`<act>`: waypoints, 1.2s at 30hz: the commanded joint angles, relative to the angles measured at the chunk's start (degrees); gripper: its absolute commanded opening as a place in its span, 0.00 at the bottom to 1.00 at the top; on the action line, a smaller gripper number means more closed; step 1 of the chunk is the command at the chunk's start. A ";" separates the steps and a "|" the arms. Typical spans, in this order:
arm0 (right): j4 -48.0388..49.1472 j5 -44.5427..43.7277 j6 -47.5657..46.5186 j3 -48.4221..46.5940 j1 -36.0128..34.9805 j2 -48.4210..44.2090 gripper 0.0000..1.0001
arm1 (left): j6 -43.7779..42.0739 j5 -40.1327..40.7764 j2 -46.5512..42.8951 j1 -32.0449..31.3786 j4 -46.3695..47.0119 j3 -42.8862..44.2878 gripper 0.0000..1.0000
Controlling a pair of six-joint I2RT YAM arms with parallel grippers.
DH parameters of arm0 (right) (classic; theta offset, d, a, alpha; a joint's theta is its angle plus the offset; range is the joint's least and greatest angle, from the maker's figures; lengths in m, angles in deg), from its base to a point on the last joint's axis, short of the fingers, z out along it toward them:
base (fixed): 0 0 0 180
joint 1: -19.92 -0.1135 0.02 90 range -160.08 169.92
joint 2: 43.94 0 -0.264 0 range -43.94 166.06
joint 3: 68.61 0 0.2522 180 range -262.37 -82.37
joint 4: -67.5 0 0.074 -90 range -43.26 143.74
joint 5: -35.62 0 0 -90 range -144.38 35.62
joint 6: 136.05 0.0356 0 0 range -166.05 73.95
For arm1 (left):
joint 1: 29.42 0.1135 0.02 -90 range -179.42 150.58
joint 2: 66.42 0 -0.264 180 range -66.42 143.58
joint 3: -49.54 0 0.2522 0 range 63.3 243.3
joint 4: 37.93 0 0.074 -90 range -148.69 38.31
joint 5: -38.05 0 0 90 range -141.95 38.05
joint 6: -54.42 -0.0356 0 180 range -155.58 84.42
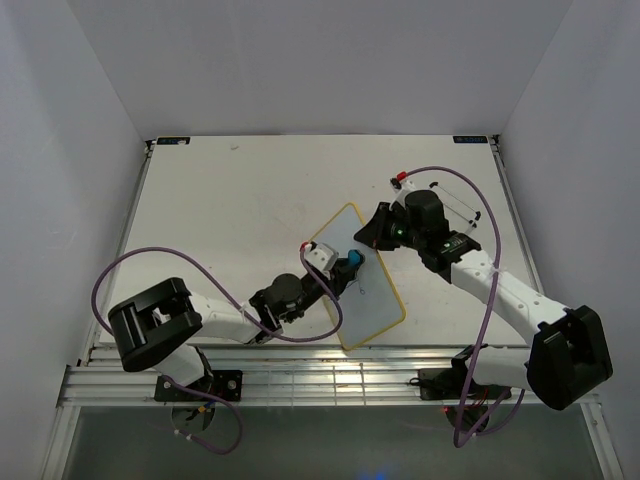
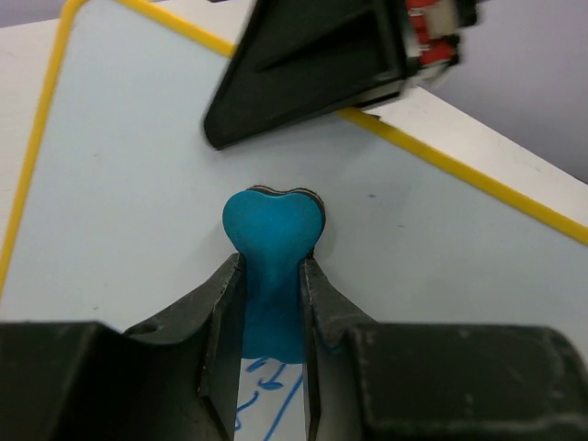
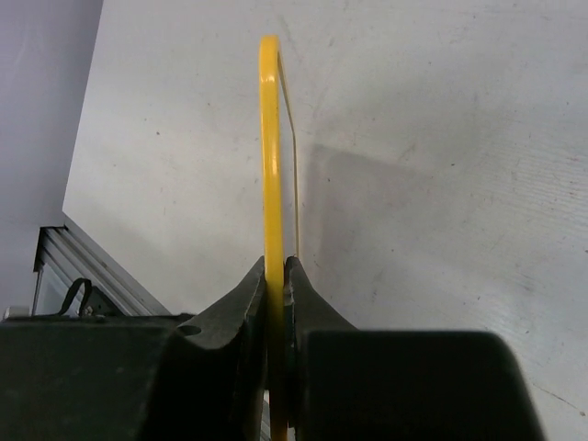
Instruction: Erase the whiteboard
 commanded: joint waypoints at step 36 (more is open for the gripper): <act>4.54 0.41 2.10 -0.10 -0.57 -5.94 0.08 | 3.50 -5.34 2.40 4.36 0.74 -5.63 0.00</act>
